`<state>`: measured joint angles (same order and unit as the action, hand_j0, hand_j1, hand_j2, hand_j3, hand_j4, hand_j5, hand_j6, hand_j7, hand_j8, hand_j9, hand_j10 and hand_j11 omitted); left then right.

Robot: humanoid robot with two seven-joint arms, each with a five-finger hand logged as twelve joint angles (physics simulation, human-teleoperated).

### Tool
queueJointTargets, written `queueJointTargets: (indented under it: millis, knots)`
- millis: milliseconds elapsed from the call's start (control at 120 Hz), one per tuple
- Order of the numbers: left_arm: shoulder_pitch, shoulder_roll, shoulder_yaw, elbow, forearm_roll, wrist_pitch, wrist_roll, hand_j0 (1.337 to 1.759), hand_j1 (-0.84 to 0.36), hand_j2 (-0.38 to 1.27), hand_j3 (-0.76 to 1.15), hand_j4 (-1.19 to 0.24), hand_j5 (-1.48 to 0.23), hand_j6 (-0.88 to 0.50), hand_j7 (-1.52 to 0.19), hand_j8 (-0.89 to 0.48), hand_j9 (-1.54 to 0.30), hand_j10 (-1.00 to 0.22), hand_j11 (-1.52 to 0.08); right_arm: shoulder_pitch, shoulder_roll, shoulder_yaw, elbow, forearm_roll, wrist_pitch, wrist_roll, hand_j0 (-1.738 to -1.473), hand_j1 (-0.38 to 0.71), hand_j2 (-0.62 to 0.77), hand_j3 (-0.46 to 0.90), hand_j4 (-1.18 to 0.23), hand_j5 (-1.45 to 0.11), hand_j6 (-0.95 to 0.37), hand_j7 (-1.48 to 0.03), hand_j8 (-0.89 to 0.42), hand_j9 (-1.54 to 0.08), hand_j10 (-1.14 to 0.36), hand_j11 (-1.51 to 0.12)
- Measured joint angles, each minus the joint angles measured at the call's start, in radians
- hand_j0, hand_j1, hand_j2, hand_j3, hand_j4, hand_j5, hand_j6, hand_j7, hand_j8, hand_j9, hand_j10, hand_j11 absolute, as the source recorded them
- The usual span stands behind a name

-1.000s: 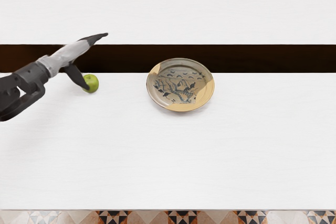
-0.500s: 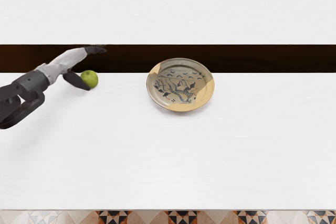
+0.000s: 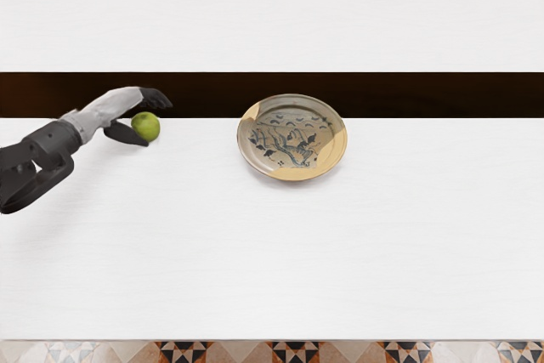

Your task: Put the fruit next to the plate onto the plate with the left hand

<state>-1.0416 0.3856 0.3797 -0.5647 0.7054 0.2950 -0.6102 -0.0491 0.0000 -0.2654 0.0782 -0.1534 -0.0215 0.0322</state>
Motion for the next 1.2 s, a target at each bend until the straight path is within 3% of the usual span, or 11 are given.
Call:
queueJointTargets:
  millis: [133, 267, 425, 533, 633, 858, 1200]
  knots:
    - [0.002, -0.014, 0.015, 0.010, -0.002, 0.001, 0.001, 1.674, -0.22, -0.08, 0.57, -0.47, -0.59, -0.47, -0.58, -0.48, -0.58, -0.48, -0.57, 0.000, 0.000, 0.000, 0.000, 0.000, 0.000, 0.000, -1.658, -0.35, 0.00, 0.00, 0.00, 0.00, 0.00, 0.00, 0.00, 0.00, 0.00, 0.00]
    - [0.007, -0.013, 0.025, 0.020, -0.001, 0.000, -0.001, 1.615, -0.28, -0.11, 0.65, -0.51, -0.61, -0.45, -0.62, -0.45, -0.62, -0.50, -0.62, 0.000, 0.000, 0.000, 0.000, 0.000, 0.000, 0.000, -1.658, -0.35, 0.00, 0.00, 0.00, 0.00, 0.00, 0.00, 0.00, 0.00, 0.00, 0.00]
    - [0.008, -0.013, 0.029, 0.029, 0.000, -0.002, -0.002, 1.573, -0.33, -0.02, 0.63, -0.54, -0.66, -0.42, -0.67, -0.43, -0.68, -0.52, -0.68, 0.000, 0.000, 0.000, 0.000, 0.000, 0.000, 0.000, -1.658, -0.35, 0.00, 0.00, 0.00, 0.00, 0.00, 0.00, 0.00, 0.00, 0.00, 0.00]
    - [0.008, -0.014, 0.029, 0.033, -0.001, -0.003, -0.002, 1.566, -0.32, 0.00, 0.62, -0.55, -0.69, -0.42, -0.70, -0.42, -0.71, -0.54, -0.71, 0.000, 0.000, 0.000, 0.000, 0.000, 0.000, 0.000, -1.658, -0.35, 0.00, 0.00, 0.00, 0.00, 0.00, 0.00, 0.00, 0.00, 0.00, 0.00]
    - [0.008, -0.013, 0.022, 0.041, -0.006, -0.005, -0.002, 1.533, -0.29, 0.09, 0.41, -0.57, -0.73, -0.46, -0.74, -0.47, -0.75, -0.56, -0.75, 0.000, 0.000, 0.000, 0.000, 0.000, 0.000, 0.000, -1.658, -0.35, 0.00, 0.00, 0.00, 0.00, 0.00, 0.00, 0.00, 0.00, 0.00, 0.00]
    - [0.012, -0.014, -0.064, 0.051, -0.022, -0.005, -0.001, 1.616, -0.31, 0.23, 0.15, -0.60, -0.79, -0.48, -0.79, -0.46, -0.79, -0.60, -0.79, 0.000, 0.000, 0.000, 0.000, 0.000, 0.000, 0.000, -1.658, -0.35, 0.00, 0.00, 0.00, 0.00, 0.00, 0.00, 0.00, 0.00, 0.00, 0.00]
    - [0.031, -0.050, -0.228, -0.003, -0.098, -0.029, 0.000, 1.650, -0.30, 0.30, 0.03, -0.62, -0.83, -0.50, -0.82, -0.46, -0.82, -0.62, -0.81, 0.000, 0.000, 0.000, 0.000, 0.000, 0.000, 0.000, -1.658, -0.35, 0.00, 0.00, 0.00, 0.00, 0.00, 0.00, 0.00, 0.00, 0.00, 0.00]
